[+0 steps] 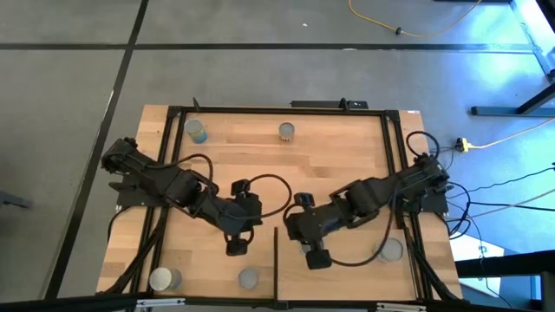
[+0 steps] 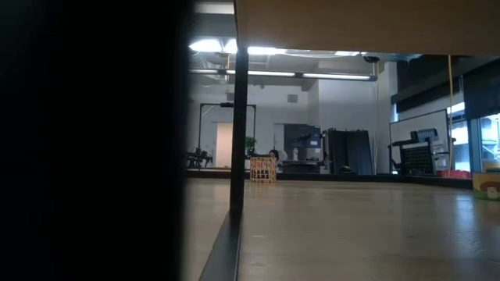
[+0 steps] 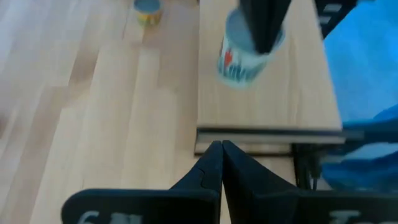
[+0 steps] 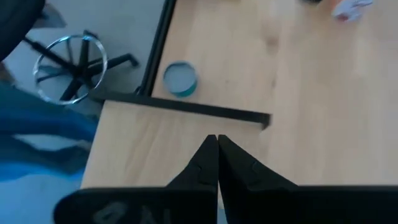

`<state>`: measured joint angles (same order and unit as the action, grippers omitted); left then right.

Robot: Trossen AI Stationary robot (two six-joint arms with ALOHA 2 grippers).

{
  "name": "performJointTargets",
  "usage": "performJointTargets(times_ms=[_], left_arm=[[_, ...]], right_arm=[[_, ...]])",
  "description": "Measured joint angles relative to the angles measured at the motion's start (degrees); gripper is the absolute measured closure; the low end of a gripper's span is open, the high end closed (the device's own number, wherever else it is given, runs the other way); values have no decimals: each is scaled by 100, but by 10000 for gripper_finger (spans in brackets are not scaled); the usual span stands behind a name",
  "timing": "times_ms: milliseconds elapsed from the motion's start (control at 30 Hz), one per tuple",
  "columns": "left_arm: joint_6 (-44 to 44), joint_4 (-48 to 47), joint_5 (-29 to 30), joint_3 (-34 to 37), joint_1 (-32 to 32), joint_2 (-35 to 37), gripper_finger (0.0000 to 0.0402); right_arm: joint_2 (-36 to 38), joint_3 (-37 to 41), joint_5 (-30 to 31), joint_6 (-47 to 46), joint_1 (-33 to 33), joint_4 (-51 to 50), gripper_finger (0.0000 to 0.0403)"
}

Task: Pick and place cans onto a shelf
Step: Put the white canned mixed vegetables on the shelf

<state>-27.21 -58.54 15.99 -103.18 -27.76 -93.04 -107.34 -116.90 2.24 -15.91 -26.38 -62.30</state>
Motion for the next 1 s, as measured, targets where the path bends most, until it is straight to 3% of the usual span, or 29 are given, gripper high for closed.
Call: performJointTargets(times_ms=[400,1000], left_arm=[[-419,-337,194,0,-155,205,401],[-419,-339,196,0,-152,189,401]], right_arm=[[-378,0,-765,64,177,-187,402],[-412,0,-793,-335,173,-909,402]])
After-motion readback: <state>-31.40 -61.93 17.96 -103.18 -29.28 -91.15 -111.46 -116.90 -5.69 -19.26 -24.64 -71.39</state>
